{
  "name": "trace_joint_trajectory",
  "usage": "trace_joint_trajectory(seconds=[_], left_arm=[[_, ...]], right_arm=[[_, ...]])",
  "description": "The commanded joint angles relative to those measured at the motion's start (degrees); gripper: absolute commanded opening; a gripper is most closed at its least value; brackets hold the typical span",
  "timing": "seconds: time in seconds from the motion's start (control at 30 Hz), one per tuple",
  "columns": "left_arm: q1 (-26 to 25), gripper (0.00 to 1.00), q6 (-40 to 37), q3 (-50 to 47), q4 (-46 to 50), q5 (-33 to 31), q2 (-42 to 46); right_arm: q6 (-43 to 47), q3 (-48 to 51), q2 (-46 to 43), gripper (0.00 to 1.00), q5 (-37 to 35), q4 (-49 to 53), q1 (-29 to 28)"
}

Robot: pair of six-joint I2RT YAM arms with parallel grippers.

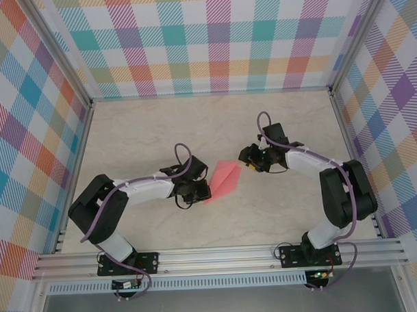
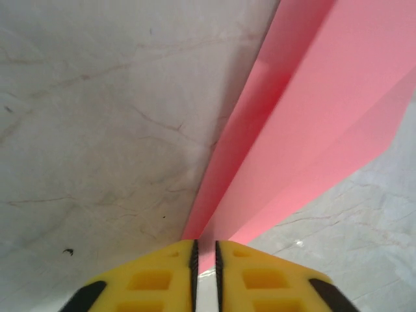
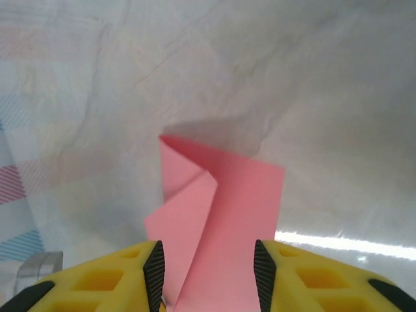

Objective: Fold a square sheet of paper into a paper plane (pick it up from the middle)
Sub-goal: Pick up the paper from the center of the table.

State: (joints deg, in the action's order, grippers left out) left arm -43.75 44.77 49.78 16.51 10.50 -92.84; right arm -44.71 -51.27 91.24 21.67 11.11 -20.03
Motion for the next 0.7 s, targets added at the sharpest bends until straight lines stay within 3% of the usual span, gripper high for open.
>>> trace_joint_trajectory(seconds=[0.0,0.13,0.27,0.5,0.6,0.67], left_arm=[[-0.38,0.25,-1.39,2.73,3.23,-4.88,4.97],[0.36,0.43,-1.07,1.15,4.71,-9.91,9.40],[1.73,0.59,-1.18,-0.09,6.40,-12.89,12.42],[3.81,0.82,-0.94,-2.75,6.05,-14.05,15.91],[4.77,0.97,-0.75,-3.19,6.15,-13.59,16.19],[5.54,1.00,-0.25,-3.60,6.00,-13.02,16.41]], right_arm=[[-5.20,3.95,-2.25,0.50,4.84,-3.84,-1.37],[-7.37,5.12,-2.46,0.57,5.44,-6.71,-3.54],[-9.17,5.12,0.08,0.58,5.84,-9.66,-5.77],[-12.23,5.69,3.55,0.51,4.56,-15.84,-8.33],[-12.33,5.17,5.05,0.47,3.95,-16.52,-8.95],[-12.66,4.95,6.22,0.46,3.43,-16.79,-9.31]])
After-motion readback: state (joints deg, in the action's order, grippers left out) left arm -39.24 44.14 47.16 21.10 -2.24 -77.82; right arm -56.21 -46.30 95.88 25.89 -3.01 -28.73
